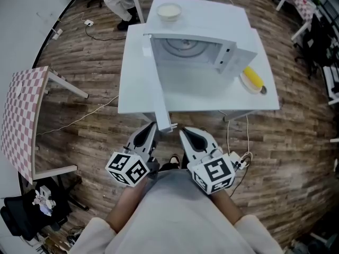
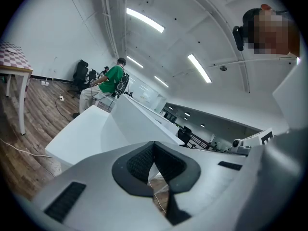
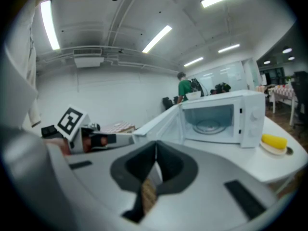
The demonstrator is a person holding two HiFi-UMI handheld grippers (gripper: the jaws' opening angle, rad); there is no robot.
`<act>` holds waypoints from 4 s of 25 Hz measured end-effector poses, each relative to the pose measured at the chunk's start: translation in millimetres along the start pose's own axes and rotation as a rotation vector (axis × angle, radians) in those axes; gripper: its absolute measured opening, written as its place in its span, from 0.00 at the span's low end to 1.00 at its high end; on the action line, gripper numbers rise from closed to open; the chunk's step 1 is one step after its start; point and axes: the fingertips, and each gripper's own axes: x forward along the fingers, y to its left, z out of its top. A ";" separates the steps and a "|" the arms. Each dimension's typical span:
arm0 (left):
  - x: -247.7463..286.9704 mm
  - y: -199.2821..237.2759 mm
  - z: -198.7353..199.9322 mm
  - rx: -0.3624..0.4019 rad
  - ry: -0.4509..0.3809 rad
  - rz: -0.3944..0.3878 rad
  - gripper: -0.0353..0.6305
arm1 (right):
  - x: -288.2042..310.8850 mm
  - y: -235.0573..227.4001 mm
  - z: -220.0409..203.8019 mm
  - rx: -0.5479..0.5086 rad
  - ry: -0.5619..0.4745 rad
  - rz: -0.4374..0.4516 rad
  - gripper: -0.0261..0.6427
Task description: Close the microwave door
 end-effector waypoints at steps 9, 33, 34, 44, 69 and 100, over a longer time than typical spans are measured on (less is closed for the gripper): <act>7.6 -7.2 -0.9 -0.020 0.007 -0.028 0.08 | 1.4 -4.3 0.0 0.013 0.013 -0.006 0.07; 39.8 -18.5 -9.5 -0.100 0.044 -0.080 0.08 | 0.5 -40.4 4.1 0.068 0.014 -0.059 0.07; 40.8 -19.2 -9.9 -0.105 0.046 -0.080 0.08 | 0.0 -41.9 5.0 0.074 0.011 -0.061 0.07; 53.5 -24.1 -11.7 -0.096 0.078 -0.107 0.08 | -3.9 -63.0 8.3 0.081 -0.002 -0.089 0.07; 108.6 -48.0 -16.9 -0.044 0.185 -0.135 0.08 | -5.1 -158.2 18.4 0.174 0.005 -0.147 0.07; 185.4 -91.4 -16.5 0.124 0.261 -0.266 0.08 | 1.5 -228.9 35.7 0.218 -0.001 -0.092 0.07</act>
